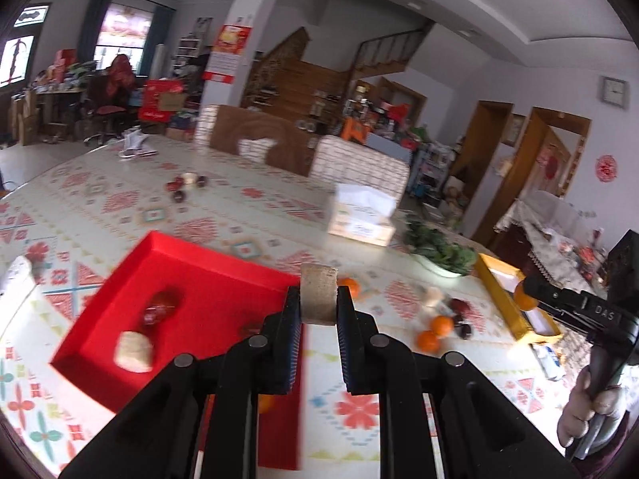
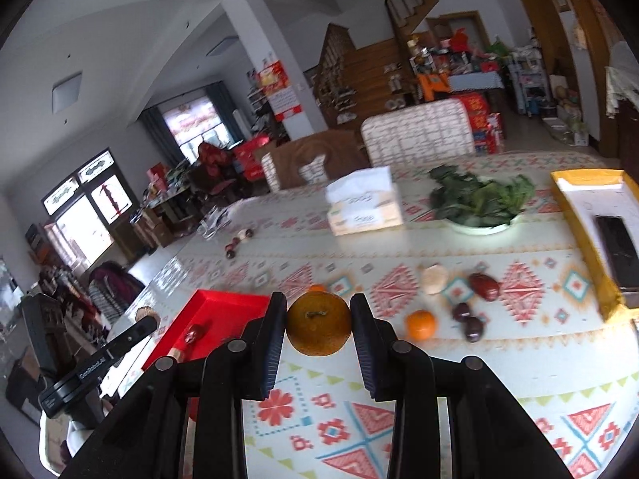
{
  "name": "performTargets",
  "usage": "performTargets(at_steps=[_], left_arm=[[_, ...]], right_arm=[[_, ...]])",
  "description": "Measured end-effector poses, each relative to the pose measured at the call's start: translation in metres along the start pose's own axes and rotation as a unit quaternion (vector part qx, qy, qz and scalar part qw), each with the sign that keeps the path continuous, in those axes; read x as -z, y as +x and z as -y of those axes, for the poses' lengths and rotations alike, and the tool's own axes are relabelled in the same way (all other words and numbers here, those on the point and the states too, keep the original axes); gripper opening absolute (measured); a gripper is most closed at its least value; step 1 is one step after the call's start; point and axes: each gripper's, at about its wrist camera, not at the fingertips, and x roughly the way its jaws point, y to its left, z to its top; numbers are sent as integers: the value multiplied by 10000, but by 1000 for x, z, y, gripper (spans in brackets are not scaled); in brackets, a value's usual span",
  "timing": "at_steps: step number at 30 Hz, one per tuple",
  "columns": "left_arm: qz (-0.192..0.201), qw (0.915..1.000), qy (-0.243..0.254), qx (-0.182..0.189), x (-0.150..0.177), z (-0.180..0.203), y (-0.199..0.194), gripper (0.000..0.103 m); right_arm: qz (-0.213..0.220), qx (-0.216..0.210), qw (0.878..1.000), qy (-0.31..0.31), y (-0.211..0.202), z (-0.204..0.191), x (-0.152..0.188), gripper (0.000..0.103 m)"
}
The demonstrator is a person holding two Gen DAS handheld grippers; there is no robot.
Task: Organize fruits
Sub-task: 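Carry the cake and orange over the red tray and open both tools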
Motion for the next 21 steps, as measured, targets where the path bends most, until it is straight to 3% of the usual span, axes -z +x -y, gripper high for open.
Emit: performTargets(at_steps=[9, 16, 21], left_arm=[[-180, 9985, -280, -445, 12, -59, 10, 16], [-395, 9955, -595, -618, 22, -98, 25, 16], [-560, 9934, -752, -667, 29, -116, 37, 16]], right_arm=[[-679, -454, 9964, -211, 68, -54, 19, 36], [-1339, -1125, 9845, -115, 129, -93, 42, 36], [-1736, -1269, 9765, -171, 166, -118, 59, 36]])
